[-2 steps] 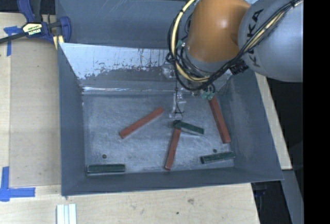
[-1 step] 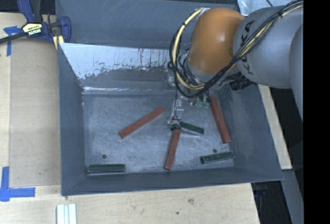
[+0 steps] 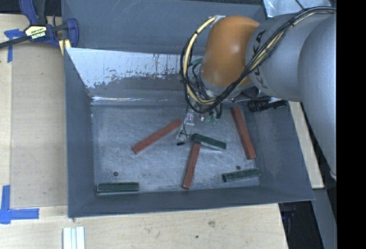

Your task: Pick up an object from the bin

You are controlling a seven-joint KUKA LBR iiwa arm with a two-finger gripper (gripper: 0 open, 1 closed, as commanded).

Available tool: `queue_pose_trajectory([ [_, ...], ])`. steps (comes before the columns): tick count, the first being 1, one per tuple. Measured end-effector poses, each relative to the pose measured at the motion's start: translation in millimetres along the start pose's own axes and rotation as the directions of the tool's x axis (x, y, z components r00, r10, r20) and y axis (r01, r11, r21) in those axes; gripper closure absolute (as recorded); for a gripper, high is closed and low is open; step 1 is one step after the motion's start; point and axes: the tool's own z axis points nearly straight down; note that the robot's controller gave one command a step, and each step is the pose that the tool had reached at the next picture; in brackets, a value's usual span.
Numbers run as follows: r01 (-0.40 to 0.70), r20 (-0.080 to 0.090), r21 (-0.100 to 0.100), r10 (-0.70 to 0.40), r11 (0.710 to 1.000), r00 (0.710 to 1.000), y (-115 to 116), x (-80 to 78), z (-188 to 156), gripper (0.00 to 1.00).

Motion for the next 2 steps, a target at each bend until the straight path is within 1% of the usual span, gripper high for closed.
queue_pose_trajectory([
  [1, 0.186, 0.001, 0.0, -0.186, 0.983, 0.983, 13.1, 6.6, 20.2, 0.0],
  [2, -0.045, 0.005, -0.003, 0.045, 0.999, 0.999, 57.1, 15.6, 40.0, 1.0],
])
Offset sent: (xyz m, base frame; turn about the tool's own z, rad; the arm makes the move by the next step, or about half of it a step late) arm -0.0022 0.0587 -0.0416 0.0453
